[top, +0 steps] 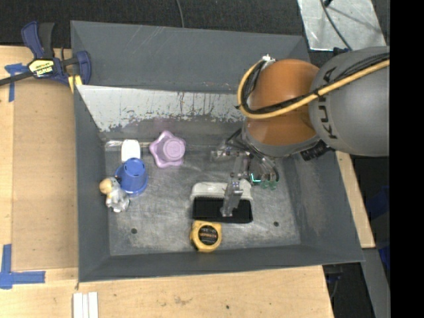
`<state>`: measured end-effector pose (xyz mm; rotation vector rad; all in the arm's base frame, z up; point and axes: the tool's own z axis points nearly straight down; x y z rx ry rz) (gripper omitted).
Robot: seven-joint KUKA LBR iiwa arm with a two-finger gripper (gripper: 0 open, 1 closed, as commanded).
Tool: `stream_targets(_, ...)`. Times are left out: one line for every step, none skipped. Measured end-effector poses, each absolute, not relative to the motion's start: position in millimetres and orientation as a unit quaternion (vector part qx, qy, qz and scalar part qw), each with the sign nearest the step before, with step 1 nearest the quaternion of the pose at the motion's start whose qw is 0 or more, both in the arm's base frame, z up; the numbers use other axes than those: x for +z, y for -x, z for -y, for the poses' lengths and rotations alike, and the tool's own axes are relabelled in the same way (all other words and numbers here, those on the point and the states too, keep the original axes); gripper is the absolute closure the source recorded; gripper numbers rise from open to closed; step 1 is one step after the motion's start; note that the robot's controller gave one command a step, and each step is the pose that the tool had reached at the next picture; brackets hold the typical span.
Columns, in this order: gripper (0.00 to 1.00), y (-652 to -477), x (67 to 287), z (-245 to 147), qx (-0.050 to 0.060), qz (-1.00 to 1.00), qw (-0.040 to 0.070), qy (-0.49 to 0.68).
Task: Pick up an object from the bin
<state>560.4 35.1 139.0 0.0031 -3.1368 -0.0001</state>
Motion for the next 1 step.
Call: stream_targets(0.0,-562.4,142.9,-35.0,0.0,1.0,-0.001,-0.001)
